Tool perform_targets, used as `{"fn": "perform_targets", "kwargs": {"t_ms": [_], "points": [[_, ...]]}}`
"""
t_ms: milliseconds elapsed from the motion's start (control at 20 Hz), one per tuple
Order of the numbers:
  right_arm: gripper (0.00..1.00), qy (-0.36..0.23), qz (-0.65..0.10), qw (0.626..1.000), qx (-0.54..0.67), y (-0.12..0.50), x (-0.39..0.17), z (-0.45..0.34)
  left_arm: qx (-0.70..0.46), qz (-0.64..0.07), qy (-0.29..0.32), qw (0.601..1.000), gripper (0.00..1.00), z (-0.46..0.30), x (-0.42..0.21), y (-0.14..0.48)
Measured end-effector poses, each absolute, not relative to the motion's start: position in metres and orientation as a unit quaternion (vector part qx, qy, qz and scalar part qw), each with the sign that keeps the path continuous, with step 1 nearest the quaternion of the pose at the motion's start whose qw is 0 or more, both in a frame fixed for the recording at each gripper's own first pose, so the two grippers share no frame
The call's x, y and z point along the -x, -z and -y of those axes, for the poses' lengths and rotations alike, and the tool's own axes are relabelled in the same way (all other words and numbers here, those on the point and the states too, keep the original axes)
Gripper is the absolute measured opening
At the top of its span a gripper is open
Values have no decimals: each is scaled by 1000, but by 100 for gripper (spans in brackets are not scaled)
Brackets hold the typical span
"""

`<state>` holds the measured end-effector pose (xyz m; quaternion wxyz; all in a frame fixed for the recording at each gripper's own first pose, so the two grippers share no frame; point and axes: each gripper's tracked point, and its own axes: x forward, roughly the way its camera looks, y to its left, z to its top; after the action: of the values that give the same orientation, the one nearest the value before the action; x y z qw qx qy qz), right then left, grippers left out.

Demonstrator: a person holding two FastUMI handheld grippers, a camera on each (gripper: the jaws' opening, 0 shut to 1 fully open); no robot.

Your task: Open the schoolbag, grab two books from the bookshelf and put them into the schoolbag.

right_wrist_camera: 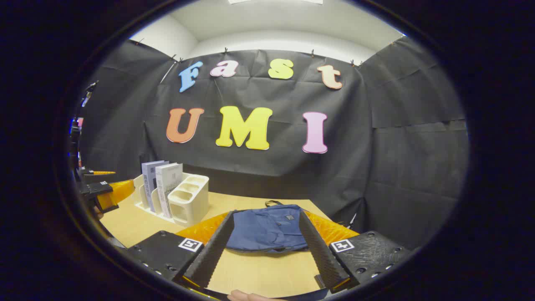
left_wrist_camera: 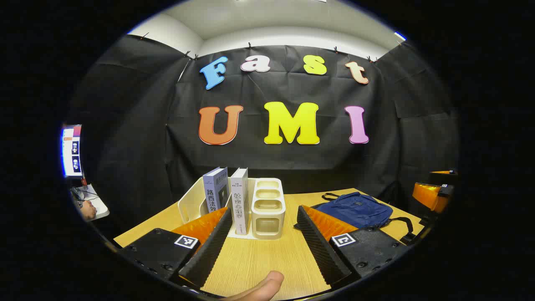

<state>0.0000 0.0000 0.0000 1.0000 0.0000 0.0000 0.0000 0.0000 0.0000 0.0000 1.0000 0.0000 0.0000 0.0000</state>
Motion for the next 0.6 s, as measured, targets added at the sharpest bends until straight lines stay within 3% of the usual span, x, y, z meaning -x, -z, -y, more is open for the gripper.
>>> {"fn": "perform_targets", "kwargs": {"t_ms": [50, 100, 250, 450, 500, 600], "points": [[93, -3, -3, 1000, -3, 2, -1, -2, 0, -2, 1, 1000, 100, 0, -1, 1], [98, -5, -5, 1000, -5, 2, -1, -2, 1, -6, 2, 1000, 99, -1, -2, 2], [93, 7, -3, 1000, 12, 3, 1, 6, 0, -11, 3, 1000, 100, -4, -5, 4], [98, 13, -5, 1000, 26, 7, 5, 6, 12, -19, -6, 1000, 100, -13, -9, 9], [93, 15, -6, 999, 29, 7, 4, 6, 14, -21, -6, 1000, 100, -13, -10, 10], [93, 21, -8, 999, 32, 7, 3, 9, 14, -23, -8, 1000, 100, -16, -12, 11]]}}
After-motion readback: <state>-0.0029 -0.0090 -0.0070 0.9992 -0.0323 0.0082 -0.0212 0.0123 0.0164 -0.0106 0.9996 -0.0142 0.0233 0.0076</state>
